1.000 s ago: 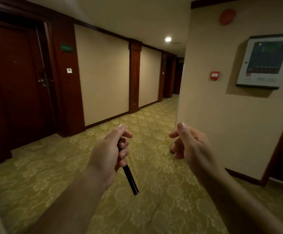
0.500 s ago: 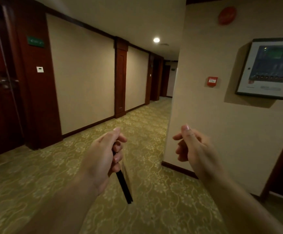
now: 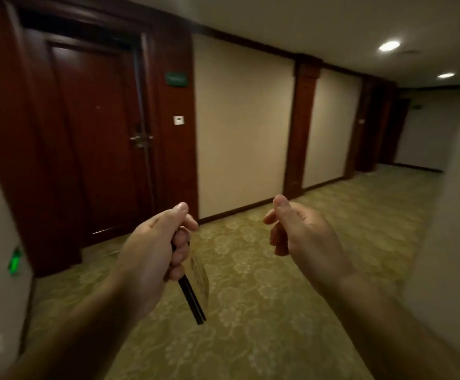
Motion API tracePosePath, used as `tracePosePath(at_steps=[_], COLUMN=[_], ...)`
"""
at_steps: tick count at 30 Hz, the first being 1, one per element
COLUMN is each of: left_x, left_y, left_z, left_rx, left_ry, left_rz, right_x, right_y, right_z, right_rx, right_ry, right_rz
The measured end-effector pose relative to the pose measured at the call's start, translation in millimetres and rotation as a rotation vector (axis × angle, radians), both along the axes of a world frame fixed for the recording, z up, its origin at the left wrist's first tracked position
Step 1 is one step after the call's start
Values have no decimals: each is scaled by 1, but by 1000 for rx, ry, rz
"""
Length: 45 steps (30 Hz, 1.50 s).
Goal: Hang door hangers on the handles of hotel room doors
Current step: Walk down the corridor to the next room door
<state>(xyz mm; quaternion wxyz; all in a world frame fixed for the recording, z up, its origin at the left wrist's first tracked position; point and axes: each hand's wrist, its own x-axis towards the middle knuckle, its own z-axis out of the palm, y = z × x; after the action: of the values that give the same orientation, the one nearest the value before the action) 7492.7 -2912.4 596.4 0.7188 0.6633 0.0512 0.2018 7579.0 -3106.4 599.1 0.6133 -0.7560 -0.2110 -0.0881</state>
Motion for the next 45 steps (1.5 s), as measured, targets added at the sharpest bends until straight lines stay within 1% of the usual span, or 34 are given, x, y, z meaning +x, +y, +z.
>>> tracePosePath(at_steps=[6, 9, 11, 14, 16, 20, 25, 31, 34, 39, 42, 45], left_x=[37, 54, 74, 115, 149, 219, 303, 409, 469, 563, 602, 635], left_y=[98, 158, 201, 271, 319, 400, 482, 573, 612, 682, 725, 767], left_z=[-4, -6, -9, -11, -9, -11, -23, -42, -48, -46, -46, -45], left_rx=[-14, -23, 32, 138, 144, 89, 5, -77, -69, -70, -92, -108], left_ry=[-57, -48, -16, 51, 62, 31, -26, -67, -37, 33, 44, 36], left_rz=[156, 216, 242, 253, 252, 279, 291, 398, 448, 539, 617, 635], right_x=[91, 127, 152, 193, 226, 298, 375, 487, 558, 670, 719, 758], right_y=[131, 200, 245, 311, 352, 422, 497, 589, 644, 746, 798, 846], right_z=[-7, -5, -8, -21, -25, -20, -31, -51, -64, -66, -62, -66], right_rx=[25, 10, 6, -51, -61, 24, 32, 95, 78, 51, 47, 43], right_ry=[35, 31, -1, -39, -8, 90, 104, 141, 140, 210, 220, 226], right_rz=[261, 354, 395, 409, 399, 361, 375, 439, 431, 489, 546, 594])
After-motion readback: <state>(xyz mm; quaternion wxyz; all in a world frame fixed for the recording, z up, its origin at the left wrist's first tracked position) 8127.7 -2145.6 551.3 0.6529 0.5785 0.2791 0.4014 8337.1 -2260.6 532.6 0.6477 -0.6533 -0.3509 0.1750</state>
